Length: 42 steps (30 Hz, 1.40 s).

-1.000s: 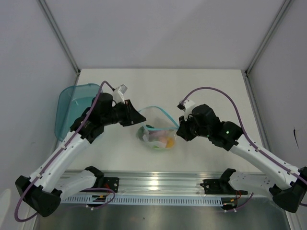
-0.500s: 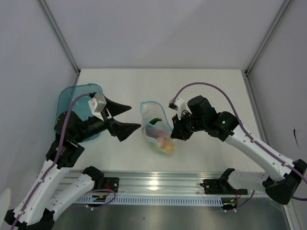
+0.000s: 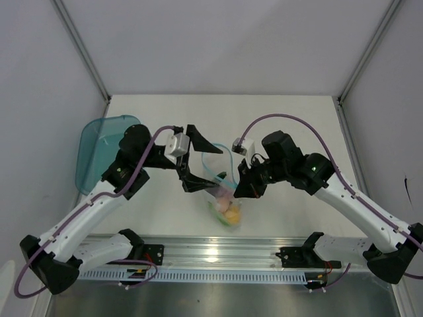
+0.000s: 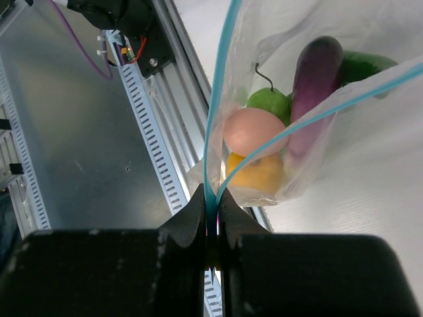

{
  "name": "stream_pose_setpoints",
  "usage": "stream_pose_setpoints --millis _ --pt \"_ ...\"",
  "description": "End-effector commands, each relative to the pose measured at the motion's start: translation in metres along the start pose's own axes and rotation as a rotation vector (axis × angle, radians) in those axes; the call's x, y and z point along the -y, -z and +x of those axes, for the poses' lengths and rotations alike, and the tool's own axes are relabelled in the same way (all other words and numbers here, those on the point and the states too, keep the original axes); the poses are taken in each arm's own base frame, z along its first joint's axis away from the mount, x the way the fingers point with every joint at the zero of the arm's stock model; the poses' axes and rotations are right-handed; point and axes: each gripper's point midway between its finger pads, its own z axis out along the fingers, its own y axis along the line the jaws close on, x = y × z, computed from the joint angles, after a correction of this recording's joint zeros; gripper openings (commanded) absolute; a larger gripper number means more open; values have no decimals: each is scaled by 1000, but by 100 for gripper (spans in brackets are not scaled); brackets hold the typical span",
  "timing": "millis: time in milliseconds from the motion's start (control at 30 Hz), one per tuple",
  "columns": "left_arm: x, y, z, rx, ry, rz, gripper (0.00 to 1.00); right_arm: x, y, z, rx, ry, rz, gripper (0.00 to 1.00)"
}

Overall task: Place the food in the zip-top bag and seal the zipper
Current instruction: Zip the zipper food storage bag at the center of the board.

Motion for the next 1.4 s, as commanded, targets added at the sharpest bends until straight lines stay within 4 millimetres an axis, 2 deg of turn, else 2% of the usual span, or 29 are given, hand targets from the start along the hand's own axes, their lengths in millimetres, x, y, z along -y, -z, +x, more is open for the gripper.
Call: stream_pose_setpoints --millis 0,33,67,100,133,200,267,333,367,433,733,900,933,1000,1033,1067,1100,1167,1200,1233,1267,1300,1333,1367 --pt "2 -9 -11 16 -169 108 99 -15 9 -9 42 47 -60 0" --pt "6 -11 -16 23 -181 149 100 -15 9 -9 41 46 -61 0" --pt "6 -17 -2 -5 -140 187 99 -16 9 -8 42 47 -62 0" --pt "7 -19 0 -9 -127 216 99 -15 10 -8 42 47 -56 0" --pt "8 -22 -6 -4 -131 248 100 -15 11 -9 49 51 -53 0" --pt "7 -27 10 -27 -62 310 99 -16 11 -9 55 50 -56 0" --pt "14 -29 8 -12 -44 387 99 -17 12 -10 63 51 -60 0" --pt "15 -32 18 -31 21 433 99 -17 11 -9 62 48 -62 0" --pt "17 -35 12 -22 -13 460 99 -17 11 -9 64 48 -62 0" --pt "20 -38 31 -73 68 468 100 -17 12 -9 66 49 -56 0" --pt "16 -56 65 -161 79 431 99 -17 14 -6 78 50 -58 0" --pt "14 -56 86 -228 78 370 94 -13 18 -6 92 52 -23 0" --pt "14 -54 94 -245 108 344 92 -12 19 -6 94 52 -19 0" --pt "4 -53 101 -274 95 258 81 -11 22 -5 102 51 -6 0" --pt "0 -52 104 -291 107 224 74 -10 22 -4 102 49 -2 0" --pt "-5 -50 109 -318 120 181 61 -8 22 -3 103 44 7 0" --pt "-6 -47 110 -333 126 153 55 -7 22 -2 102 37 11 0" --pt "-12 -44 113 -361 146 91 45 -2 19 0 97 25 31 0" --pt "-16 -40 116 -383 144 53 45 -1 19 1 96 19 35 0" --pt "-20 -39 112 -377 135 18 39 -1 18 2 91 5 38 0" --pt "-20 -38 111 -379 157 4 29 3 17 2 94 -2 60 0" --pt "-17 -37 110 -381 165 8 24 6 17 1 98 -9 74 0" --pt "-15 -36 106 -373 191 -1 10 8 16 1 98 -21 84 1" --pt "-15 -35 107 -376 200 -6 3 15 17 1 101 -32 129 6"
